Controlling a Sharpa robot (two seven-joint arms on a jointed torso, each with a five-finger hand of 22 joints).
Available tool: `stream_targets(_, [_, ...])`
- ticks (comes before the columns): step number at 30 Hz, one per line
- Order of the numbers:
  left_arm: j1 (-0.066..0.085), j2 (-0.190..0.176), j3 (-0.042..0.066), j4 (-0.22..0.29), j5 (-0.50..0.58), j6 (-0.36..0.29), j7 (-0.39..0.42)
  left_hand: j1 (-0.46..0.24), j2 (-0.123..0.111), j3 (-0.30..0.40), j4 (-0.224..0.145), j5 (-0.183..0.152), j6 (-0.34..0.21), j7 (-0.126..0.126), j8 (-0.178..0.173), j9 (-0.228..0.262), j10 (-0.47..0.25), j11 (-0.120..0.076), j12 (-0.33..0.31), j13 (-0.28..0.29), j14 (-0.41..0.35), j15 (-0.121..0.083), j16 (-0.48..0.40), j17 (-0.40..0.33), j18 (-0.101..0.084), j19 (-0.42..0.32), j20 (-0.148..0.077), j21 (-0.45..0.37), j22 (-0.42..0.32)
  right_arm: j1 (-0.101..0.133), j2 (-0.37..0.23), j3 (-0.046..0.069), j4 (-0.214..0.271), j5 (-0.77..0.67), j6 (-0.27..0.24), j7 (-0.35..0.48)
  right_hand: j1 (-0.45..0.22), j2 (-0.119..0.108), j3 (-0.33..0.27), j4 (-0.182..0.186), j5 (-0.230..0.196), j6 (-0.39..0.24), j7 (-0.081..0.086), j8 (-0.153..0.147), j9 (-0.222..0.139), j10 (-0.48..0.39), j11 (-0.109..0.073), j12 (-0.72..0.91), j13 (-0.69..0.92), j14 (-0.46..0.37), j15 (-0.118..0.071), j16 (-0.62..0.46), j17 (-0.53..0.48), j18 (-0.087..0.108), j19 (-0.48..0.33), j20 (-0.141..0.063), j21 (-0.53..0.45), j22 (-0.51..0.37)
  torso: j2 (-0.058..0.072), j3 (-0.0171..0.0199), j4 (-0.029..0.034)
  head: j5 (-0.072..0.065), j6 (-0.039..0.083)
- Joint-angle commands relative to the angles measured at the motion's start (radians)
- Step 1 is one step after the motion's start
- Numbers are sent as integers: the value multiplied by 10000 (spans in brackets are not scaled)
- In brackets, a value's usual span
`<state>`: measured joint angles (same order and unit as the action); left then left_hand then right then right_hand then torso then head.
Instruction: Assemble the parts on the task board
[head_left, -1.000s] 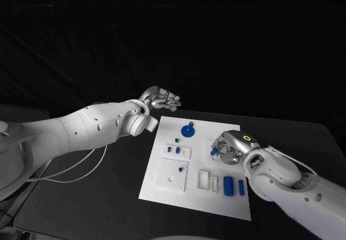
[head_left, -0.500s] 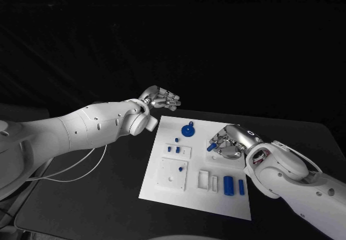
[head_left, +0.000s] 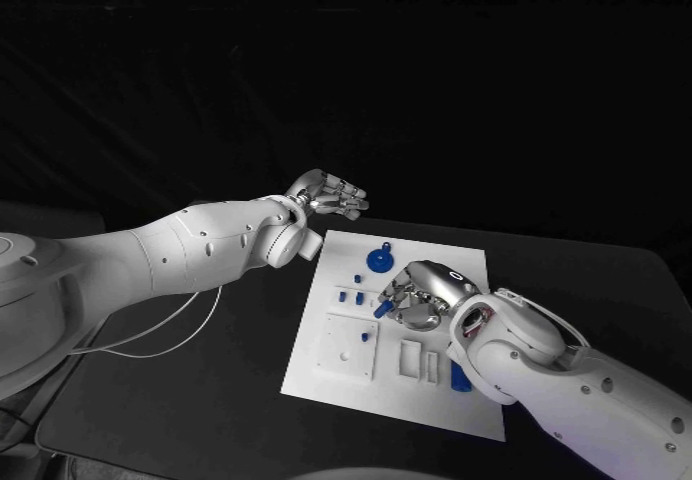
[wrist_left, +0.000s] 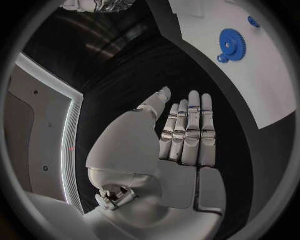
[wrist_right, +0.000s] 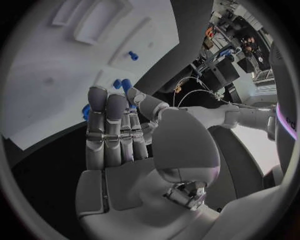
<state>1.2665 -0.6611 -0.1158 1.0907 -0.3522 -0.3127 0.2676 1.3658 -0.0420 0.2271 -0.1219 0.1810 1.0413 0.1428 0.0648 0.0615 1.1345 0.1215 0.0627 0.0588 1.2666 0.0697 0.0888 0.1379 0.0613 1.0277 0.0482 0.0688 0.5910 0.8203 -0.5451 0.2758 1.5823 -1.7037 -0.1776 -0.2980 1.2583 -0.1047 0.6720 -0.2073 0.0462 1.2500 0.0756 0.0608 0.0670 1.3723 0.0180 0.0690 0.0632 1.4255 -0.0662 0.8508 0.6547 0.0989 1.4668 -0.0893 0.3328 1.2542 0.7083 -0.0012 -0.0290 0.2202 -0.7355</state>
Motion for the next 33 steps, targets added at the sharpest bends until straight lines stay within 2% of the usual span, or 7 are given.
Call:
stream_targets(1, [0,66,7,-29,48,162,28,-18,103,-13,30,-42,4,0,-13,16,-65,-22,2,-1,-9,44,-26,13,-140,37,46,70,8,13,275,-215,-56,-744,293,242,-25,95,-26,-29,31,63,41,32,33,-58,13,-44,5,-27,-35,-43,13,134,355,-45,-27,-1,15,1,19,99,-41])
stream_targets(11, [-8,145,6,-72,48,197,17,-18,103,-13,30,-42,4,0,-13,16,-65,-22,2,-1,-9,44,-26,13,-140,37,46,70,8,184,889,-1051,-35,-1754,243,363,-34,114,-48,-75,32,64,41,33,34,-57,14,-43,5,-25,-32,-43,22,135,360,-42,-33,6,29,6,-4,200,-84])
stream_targets(26, [-10,198,5,-98,48,243,-29,-33,98,-24,23,-47,-5,2,-14,16,-79,-17,0,-2,-20,50,-29,10,-140,29,52,65,13,382,1209,-1677,-74,-2902,333,223,-41,102,-30,-136,32,89,36,34,34,-44,12,-44,5,-4,-27,-42,27,126,371,-38,42,43,32,21,2,359,-155])
stream_targets(33, [-10,199,4,-111,44,257,-54,-33,98,-24,23,-47,-5,2,-14,16,-79,-17,0,-2,-20,50,-29,10,-140,29,52,65,13,411,1184,-1792,-64,-2999,684,195,-48,104,-31,-148,30,90,38,33,32,-48,14,-46,4,-8,-26,-44,33,126,366,-38,65,62,35,17,-14,383,-194])
